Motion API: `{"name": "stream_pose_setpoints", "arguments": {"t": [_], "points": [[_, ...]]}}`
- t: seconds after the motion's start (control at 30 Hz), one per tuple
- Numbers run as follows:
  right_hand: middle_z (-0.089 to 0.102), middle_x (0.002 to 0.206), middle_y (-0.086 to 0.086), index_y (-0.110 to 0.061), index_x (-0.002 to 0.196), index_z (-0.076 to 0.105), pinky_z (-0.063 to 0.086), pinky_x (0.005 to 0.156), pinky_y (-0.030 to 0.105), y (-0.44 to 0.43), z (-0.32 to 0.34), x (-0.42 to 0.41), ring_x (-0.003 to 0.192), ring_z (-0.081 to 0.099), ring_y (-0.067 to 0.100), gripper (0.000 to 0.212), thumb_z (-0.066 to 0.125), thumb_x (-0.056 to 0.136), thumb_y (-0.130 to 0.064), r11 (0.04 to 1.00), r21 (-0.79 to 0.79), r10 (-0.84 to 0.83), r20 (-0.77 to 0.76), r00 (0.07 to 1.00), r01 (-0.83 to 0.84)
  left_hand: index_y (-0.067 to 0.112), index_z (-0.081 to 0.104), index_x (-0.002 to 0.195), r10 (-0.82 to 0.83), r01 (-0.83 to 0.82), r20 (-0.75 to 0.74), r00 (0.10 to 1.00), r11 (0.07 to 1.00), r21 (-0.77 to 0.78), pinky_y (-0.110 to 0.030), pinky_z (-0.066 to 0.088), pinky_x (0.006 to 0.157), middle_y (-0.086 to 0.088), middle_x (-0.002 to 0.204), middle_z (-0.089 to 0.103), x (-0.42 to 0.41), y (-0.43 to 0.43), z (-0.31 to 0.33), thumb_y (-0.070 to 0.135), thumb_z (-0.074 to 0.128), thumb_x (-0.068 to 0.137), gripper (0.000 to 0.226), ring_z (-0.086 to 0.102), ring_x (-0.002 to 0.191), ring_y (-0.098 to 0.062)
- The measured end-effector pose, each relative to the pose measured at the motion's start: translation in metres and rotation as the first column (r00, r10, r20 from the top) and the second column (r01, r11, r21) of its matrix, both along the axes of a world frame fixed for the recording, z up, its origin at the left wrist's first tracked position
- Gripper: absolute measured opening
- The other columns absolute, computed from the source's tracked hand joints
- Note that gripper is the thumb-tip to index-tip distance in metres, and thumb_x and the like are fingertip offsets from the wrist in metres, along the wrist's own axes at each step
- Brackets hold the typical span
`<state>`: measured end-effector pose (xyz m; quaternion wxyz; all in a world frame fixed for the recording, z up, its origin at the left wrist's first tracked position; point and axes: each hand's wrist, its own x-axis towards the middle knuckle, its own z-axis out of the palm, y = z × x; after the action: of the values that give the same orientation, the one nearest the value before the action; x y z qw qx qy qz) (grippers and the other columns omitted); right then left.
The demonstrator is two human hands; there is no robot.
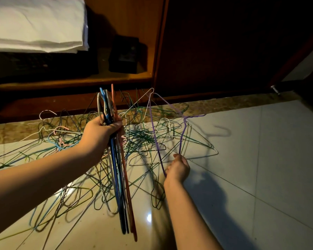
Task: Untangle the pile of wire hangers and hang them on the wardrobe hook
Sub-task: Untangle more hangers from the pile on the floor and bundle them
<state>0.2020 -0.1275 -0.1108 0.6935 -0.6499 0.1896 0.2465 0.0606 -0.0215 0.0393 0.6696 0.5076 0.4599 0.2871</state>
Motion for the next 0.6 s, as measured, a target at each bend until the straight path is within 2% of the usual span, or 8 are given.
{"name": "stream_pose_setpoints", "arguments": {"t": [0.1,0.17,0.3,0.4,0.53,0.6], "points": [[0.032,0.056,0.0,-0.013,0.065,0.05,0.02,0.04,0.014,-0.001,0.016,-0.001,0.036,0.027,0.007,0.029,0.042,0.091,-0.003,0.998,0.047,-0.034,-0.075,0.997,0.037,0.011,0.058,0.093,-0.007,0.008,-0.003,1.0,1.0,0.027,-0.021,0.054,0.055,-0.008,0.09,0.062,-0.005,0.0,0.004,0.004,0.052,0.091,0.01,0.063,0.077,-0.016],[0.027,0.055,0.001,-0.011,0.066,0.051,0.015,0.036,0.009,-0.002,0.031,-0.002,0.027,0.019,0.004,0.028,0.041,0.091,-0.001,0.995,0.084,-0.052,-0.121,0.991,0.062,0.012,0.059,0.094,-0.006,0.006,-0.007,1.0,0.999,0.04,-0.022,0.054,0.057,-0.007,0.088,0.062,-0.008,0.001,0.006,0.004,0.053,0.09,0.01,0.062,0.074,-0.015],[0.028,0.052,-0.001,-0.009,0.069,0.054,0.015,0.034,0.01,-0.003,0.048,-0.006,0.027,0.02,0.003,0.025,0.043,0.091,-0.002,0.991,0.122,-0.041,-0.136,0.99,0.058,0.014,0.059,0.09,0.016,-0.016,-0.001,1.0,0.999,0.037,-0.03,0.053,0.07,-0.006,0.085,0.062,-0.013,0.001,0.006,0.005,0.054,0.09,0.01,0.062,0.074,-0.016],[0.028,0.043,-0.006,-0.01,0.074,0.057,0.014,0.034,0.012,-0.003,0.055,-0.006,0.028,0.02,0.002,0.025,0.042,0.093,-0.005,0.994,0.106,-0.016,-0.054,0.998,0.022,0.014,0.058,0.089,0.012,-0.012,0.001,1.0,0.999,0.04,-0.024,0.054,0.063,-0.004,0.085,0.061,-0.016,0.001,0.005,0.005,0.053,0.09,0.011,0.062,0.073,-0.015],[0.025,0.047,-0.005,-0.01,0.074,0.055,0.014,0.035,0.012,-0.008,0.057,-0.014,0.029,0.019,0.002,0.026,0.041,0.095,-0.006,0.988,0.149,-0.033,-0.056,0.998,0.041,0.013,0.058,0.088,0.022,-0.022,-0.001,1.0,0.999,0.029,-0.026,0.053,0.068,-0.005,0.086,0.061,-0.018,0.003,0.003,0.004,0.053,0.09,0.011,0.061,0.076,-0.016],[0.026,0.041,-0.009,-0.011,0.072,0.054,0.014,0.036,0.01,-0.009,0.055,-0.023,0.029,0.019,0.002,0.027,0.041,0.096,-0.007,0.981,0.186,-0.047,-0.042,0.998,0.054,0.012,0.058,0.089,0.024,-0.024,0.001,1.0,0.999,0.03,-0.028,0.053,0.068,-0.006,0.085,0.061,-0.018,0.004,0.003,0.003,0.053,0.09,0.011,0.061,0.074,-0.017]]}}
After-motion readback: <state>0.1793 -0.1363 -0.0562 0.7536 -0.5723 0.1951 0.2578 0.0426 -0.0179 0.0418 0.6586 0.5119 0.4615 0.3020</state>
